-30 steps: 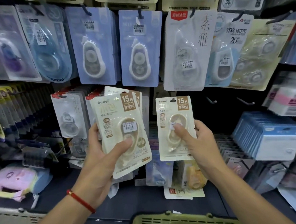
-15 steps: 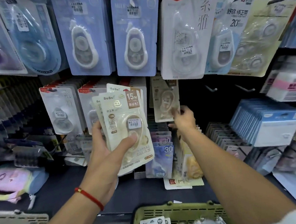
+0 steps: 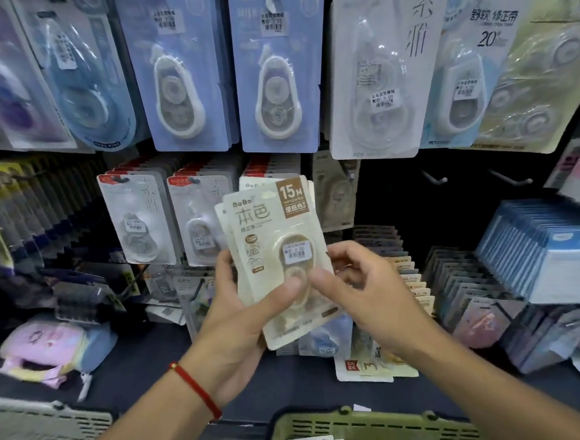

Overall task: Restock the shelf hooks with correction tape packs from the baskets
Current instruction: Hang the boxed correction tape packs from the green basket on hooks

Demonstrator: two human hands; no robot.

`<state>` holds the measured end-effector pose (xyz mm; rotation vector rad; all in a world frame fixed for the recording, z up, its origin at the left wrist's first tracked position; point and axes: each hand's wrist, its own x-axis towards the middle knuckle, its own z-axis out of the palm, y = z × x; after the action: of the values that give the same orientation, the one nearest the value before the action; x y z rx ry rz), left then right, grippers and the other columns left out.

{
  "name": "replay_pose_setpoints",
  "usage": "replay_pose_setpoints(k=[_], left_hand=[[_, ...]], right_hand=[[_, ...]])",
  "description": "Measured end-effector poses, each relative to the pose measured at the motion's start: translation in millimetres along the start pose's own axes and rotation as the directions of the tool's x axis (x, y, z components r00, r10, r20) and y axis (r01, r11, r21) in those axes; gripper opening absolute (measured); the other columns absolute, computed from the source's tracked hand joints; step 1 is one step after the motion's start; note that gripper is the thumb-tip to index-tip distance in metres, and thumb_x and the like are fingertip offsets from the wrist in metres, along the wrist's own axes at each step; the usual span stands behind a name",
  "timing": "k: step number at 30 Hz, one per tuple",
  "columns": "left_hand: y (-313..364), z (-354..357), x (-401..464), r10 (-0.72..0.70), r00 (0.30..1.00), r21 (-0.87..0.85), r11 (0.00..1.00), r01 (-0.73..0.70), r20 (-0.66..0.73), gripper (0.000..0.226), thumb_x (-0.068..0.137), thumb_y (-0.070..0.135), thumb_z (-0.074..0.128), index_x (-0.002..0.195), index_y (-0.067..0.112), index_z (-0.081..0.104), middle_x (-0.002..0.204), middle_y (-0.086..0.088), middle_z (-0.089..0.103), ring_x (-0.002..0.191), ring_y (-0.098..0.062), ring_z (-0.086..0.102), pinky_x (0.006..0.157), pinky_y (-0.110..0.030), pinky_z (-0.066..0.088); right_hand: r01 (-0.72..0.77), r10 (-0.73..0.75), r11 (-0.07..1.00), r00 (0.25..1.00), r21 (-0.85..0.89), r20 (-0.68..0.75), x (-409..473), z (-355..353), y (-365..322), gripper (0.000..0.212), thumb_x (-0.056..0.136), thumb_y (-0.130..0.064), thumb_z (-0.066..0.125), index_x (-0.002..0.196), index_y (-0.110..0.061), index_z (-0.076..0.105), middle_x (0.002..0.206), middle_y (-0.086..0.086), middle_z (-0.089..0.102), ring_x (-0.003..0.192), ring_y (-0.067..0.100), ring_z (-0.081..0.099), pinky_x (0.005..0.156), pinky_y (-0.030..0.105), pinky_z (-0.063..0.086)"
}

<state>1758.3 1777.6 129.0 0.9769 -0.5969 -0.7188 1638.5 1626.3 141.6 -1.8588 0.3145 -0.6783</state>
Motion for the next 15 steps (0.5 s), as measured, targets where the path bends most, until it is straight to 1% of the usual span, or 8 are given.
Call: replay_pose_setpoints(k=[2,3,4,6,7,9,12,15], left_hand=[[-1.5,1.1,1.6,-0.002,1.000,-0.001,1.000,0.002,0.018,0.084,0.075,0.010,0.088,0.141,0.038,0.045,0.136,-0.006,0.071,0.126,-0.030,0.069,0.096,-0.052,0.060],[-2.2,1.5,2.1,-0.011,1.000,-0.013,1.000,0.012,0.020,0.084,0.075,0.015,0.092,0.141,0.039,0.046,0.136,-0.006,0.071,0.123,-0.031,0.070,0.094,-0.052,0.061],[-2.6,1.9,2.5,-0.023,1.000,-0.028,0.999,0.024,0.015,0.076,0.078,0.024,0.091,0.139,0.040,0.048,0.134,-0.006,0.072,0.117,-0.030,0.073,0.087,-0.051,0.064],[-0.1,2.7,2.7,-0.047,0.999,-0.038,0.998,0.047,-0.001,0.051,0.089,0.038,0.074,0.135,0.041,0.052,0.130,-0.003,0.073,0.100,-0.026,0.079,0.070,-0.048,0.065],[1.2,1.8,3.4,-0.051,0.999,-0.032,0.998,0.051,-0.009,0.043,0.093,0.038,0.069,0.133,0.042,0.054,0.130,-0.001,0.073,0.103,-0.028,0.078,0.070,-0.051,0.065],[2.4,-1.9,4.6,-0.036,0.999,-0.006,0.999,0.036,-0.021,0.038,0.094,0.037,0.068,0.129,0.044,0.056,0.134,0.000,0.072,0.114,-0.033,0.074,0.078,-0.060,0.063],[6.0,-4.6,3.7,0.001,0.999,0.011,1.000,-0.001,-0.053,0.040,0.091,0.037,0.072,0.127,0.044,0.057,0.132,-0.003,0.073,0.113,-0.036,0.074,0.079,-0.062,0.062],[7.9,-5.1,3.1,0.031,0.996,0.021,0.999,-0.030,-0.083,0.042,0.093,0.033,0.069,0.132,0.041,0.056,0.128,-0.002,0.074,0.109,-0.037,0.076,0.075,-0.062,0.063]], right_hand=[[0.015,-0.015,1.000,1.000,0.005,0.010,-1.8,-1.8,-1.5,0.034,0.083,-0.064,0.078,0.106,-0.039,0.073,0.101,0.000,0.078,0.095,0.026,0.074,0.085,0.057,0.062],[0.010,-0.010,1.000,1.000,0.021,0.018,-2.4,-4.1,-0.9,0.031,0.083,-0.060,0.079,0.105,-0.038,0.073,0.102,0.000,0.079,0.095,0.026,0.075,0.087,0.056,0.062],[-0.002,0.001,0.999,1.000,0.045,0.026,-3.1,-6.2,-0.1,0.030,0.083,-0.059,0.079,0.104,-0.038,0.073,0.103,0.001,0.079,0.097,0.025,0.076,0.089,0.054,0.062],[-0.021,0.017,0.995,0.999,0.096,0.037,-5.7,-10.2,3.0,0.027,0.082,-0.058,0.078,0.101,-0.041,0.070,0.107,-0.001,0.080,0.099,0.020,0.078,0.086,0.046,0.065],[-0.020,0.017,0.994,0.999,0.108,0.029,-7.1,-12.3,5.3,0.027,0.083,-0.058,0.076,0.102,-0.041,0.068,0.109,-0.003,0.079,0.100,0.018,0.078,0.083,0.042,0.065],[-0.010,0.012,0.994,1.000,0.106,-0.015,-10.6,-16.6,9.0,0.028,0.083,-0.059,0.071,0.103,-0.042,0.062,0.110,-0.005,0.078,0.099,0.017,0.078,0.077,0.039,0.065],[0.012,0.004,0.993,0.991,0.116,-0.131,-13.2,-24.0,13.2,0.034,0.083,-0.061,0.066,0.106,-0.037,0.058,0.109,-0.008,0.077,0.097,0.014,0.077,0.072,0.033,0.062],[0.008,0.019,0.994,0.968,0.106,-0.248,-10.6,-32.3,15.0,0.040,0.084,-0.060,0.065,0.109,-0.030,0.057,0.108,-0.006,0.076,0.097,0.015,0.076,0.078,0.041,0.062]])
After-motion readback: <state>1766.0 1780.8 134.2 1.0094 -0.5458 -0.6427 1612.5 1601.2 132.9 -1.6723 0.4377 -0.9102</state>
